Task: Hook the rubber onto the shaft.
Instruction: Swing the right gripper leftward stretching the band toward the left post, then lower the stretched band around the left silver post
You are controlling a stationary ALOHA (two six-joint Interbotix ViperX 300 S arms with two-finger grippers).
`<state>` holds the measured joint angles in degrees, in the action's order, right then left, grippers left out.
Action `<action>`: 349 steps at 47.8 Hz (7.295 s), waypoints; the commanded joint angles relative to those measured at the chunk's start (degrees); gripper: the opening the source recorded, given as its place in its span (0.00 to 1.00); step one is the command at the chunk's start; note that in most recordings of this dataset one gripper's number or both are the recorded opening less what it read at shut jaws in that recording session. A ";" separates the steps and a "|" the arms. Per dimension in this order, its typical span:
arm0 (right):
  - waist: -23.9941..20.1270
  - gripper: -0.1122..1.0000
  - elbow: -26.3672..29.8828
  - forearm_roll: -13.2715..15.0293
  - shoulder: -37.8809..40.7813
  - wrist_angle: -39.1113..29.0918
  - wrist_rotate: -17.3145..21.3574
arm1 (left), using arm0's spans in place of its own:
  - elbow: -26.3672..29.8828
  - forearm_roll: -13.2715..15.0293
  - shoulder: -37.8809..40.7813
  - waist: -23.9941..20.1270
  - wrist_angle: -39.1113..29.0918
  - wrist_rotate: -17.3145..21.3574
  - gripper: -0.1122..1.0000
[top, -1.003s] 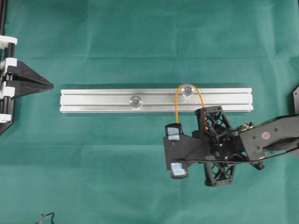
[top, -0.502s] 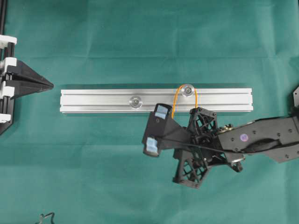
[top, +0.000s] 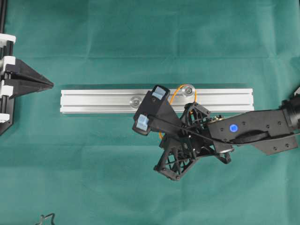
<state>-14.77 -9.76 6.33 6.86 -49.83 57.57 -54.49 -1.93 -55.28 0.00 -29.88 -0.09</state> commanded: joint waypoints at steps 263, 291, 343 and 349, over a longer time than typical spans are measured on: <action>10.37 0.16 6.06 2.81 10.90 9.05 20.13 | 2.11 -0.09 0.44 0.00 0.18 -0.53 0.10; 9.76 0.16 -1.23 3.60 5.19 9.32 20.13 | 2.11 -0.09 0.44 0.00 0.18 -0.53 0.10; 9.76 0.33 -3.43 5.10 3.43 10.02 18.63 | 2.11 -0.09 0.44 0.00 0.26 -0.53 0.10; 9.76 0.65 -3.34 5.10 3.43 9.93 17.67 | 2.11 -0.09 0.44 0.00 0.26 -0.53 0.10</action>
<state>-4.92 -13.62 11.16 12.74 -40.08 75.59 -54.32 -1.93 -55.28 0.00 -29.97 -0.70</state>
